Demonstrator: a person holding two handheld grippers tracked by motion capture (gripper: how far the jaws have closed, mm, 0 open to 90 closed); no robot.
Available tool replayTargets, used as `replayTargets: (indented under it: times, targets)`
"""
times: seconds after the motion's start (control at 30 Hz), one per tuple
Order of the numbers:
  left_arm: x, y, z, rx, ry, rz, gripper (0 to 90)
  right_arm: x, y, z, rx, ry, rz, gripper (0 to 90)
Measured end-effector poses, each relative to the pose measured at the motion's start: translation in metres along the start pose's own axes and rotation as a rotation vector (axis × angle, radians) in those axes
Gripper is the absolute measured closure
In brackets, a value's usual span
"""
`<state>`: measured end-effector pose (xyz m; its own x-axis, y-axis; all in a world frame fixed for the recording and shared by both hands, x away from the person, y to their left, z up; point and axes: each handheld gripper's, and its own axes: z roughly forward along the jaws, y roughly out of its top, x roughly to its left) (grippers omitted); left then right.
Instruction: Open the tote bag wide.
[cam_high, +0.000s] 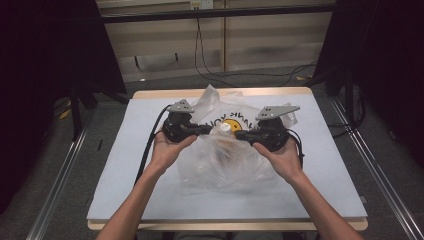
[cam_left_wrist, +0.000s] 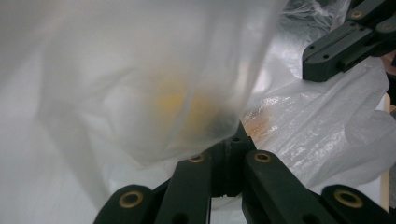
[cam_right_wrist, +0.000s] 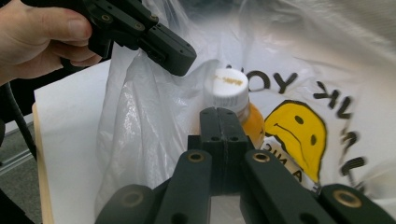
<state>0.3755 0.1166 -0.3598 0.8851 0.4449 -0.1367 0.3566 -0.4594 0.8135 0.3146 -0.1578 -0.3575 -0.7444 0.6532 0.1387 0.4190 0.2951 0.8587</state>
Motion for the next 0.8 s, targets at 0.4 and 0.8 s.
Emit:
replayTargets:
  times: [0.4,0.8]
  targets:
    - [0.009,-0.018,0.011,0.029,0.0,-0.033,90.0,-0.007,-0.014,0.001,-0.008,-0.009,0.023,90.0]
    - [0.011,-0.036,0.021,0.065,-0.022,-0.048,90.0,-0.019,-0.027,0.004,-0.005,-0.024,0.055,90.0]
